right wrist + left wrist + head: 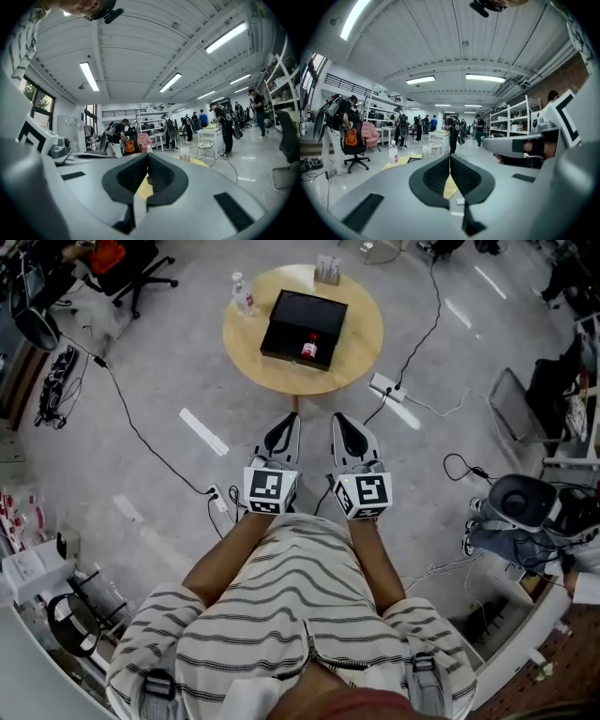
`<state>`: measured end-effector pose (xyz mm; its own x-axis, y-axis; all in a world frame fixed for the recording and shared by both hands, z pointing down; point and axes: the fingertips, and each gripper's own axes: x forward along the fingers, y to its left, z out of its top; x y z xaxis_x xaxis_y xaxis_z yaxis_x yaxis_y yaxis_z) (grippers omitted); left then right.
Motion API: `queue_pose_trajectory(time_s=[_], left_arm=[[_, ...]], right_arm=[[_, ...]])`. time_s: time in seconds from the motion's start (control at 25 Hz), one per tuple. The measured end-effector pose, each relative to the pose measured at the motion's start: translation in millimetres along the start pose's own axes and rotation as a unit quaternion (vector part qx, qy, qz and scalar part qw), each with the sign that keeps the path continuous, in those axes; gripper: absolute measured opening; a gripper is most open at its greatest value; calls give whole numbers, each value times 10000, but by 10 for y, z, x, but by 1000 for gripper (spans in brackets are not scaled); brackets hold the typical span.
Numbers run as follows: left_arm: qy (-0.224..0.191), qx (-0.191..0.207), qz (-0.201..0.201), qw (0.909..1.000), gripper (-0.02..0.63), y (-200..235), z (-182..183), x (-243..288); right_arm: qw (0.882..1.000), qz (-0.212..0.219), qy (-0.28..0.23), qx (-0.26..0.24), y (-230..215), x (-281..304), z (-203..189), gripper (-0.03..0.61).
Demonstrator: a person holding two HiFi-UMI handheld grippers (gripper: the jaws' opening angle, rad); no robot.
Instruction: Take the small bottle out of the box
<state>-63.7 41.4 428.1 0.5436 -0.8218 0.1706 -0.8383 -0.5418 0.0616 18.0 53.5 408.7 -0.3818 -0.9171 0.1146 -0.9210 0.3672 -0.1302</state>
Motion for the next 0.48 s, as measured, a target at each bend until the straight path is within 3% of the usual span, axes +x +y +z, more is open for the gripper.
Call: queue_pose_trajectory(time_s=[0.48], left_arm=[[231, 1, -485, 9986, 23, 699, 159, 812]], right_arm=[[9986, -505, 164, -22, -180, 957, 145, 18]])
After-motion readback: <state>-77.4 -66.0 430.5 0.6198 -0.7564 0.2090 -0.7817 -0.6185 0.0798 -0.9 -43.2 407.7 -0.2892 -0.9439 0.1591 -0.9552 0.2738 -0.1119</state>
